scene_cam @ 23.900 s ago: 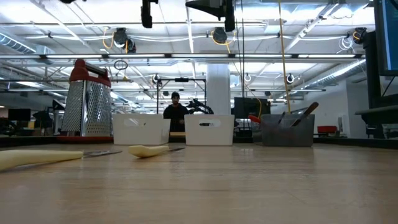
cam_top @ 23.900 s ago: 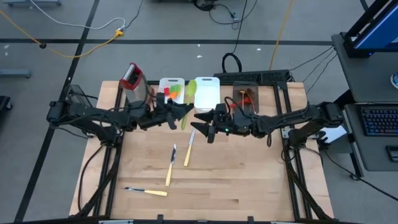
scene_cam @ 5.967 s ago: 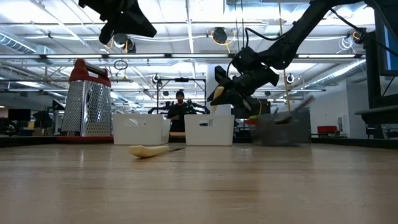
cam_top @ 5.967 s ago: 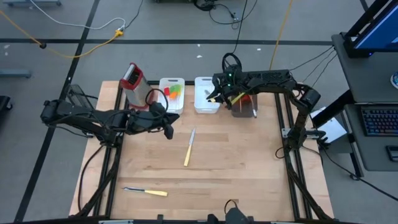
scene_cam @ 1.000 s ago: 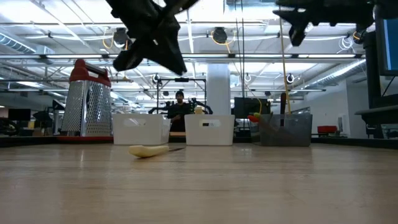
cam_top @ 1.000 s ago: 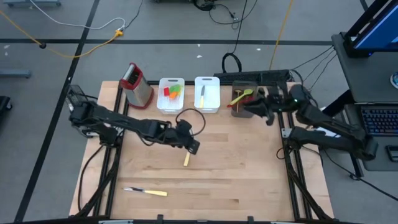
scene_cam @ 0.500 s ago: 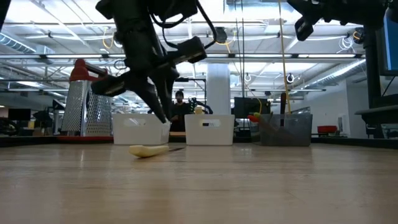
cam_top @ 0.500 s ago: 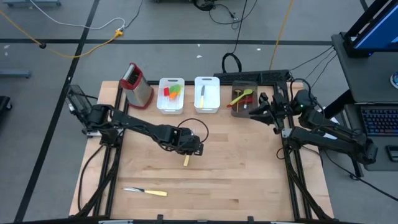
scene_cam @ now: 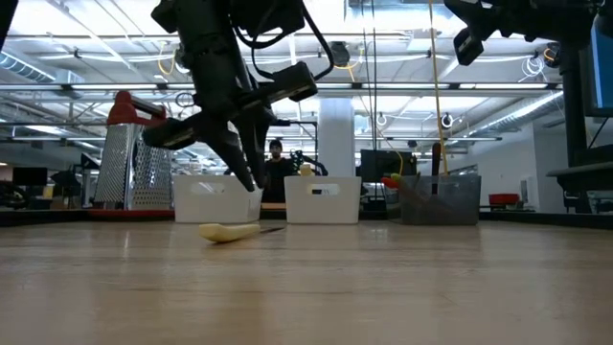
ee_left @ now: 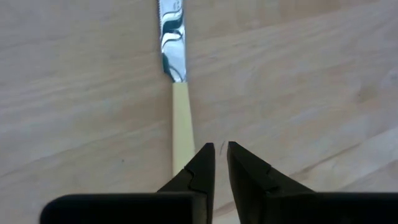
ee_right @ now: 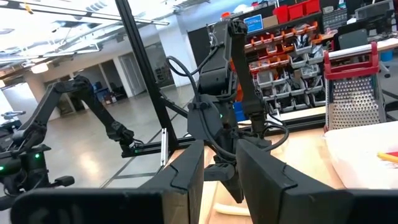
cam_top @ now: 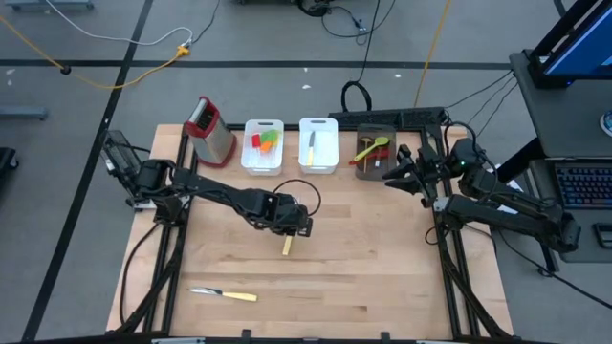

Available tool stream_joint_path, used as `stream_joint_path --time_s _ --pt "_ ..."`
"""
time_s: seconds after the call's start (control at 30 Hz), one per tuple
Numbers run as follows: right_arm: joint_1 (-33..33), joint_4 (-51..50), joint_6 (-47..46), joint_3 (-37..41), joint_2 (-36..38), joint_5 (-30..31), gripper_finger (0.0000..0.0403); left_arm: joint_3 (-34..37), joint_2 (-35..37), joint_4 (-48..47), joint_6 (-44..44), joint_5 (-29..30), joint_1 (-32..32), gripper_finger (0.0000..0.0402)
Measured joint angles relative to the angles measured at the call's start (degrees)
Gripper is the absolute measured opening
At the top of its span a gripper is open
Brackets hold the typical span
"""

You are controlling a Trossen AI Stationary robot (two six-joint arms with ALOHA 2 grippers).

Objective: Pick & Place Kitchen Items
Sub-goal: Put the top knife into the right white bin

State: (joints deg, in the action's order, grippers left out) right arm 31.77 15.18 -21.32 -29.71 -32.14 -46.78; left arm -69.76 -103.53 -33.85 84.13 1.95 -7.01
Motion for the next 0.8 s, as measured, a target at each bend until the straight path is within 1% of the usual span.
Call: stream_joint_path --time_s 0.1,0.3,0.4,0.5,0.67,0.8 --pt "0.0 0.0 0.4 0.0 0.0 0.0 0.0091 0.0 0.0 0.0 0.3 -0.3 -0.3 0.0074" --pt "0.0 0.0 1.5 0.0 0.0 0.0 0.0091 0.0 0.0 -0.3 3.0 1.6 -1.0 0.0175" --pt "0.0 0.0 1.5 0.0 0.0 0.0 0.0091 0.0 -1.0 0.1 3.1 1.8 -1.4 0.0209" --pt "0.0 0.0 1.9 0.0 0.0 0.0 0.0091 0.1 -3.0 -0.1 3.6 0.5 -2.0 0.0224" --pt "0.0 0.0 2.5 0.0 0.0 0.1 0.0091 -0.2 -7.5 0.8 7.3 -4.5 -2.7 0.0227" --pt "0.0 0.0 2.5 0.0 0.0 0.1 0.0091 -0.3 -10.2 1.7 8.1 -5.1 -3.2 0.0227"
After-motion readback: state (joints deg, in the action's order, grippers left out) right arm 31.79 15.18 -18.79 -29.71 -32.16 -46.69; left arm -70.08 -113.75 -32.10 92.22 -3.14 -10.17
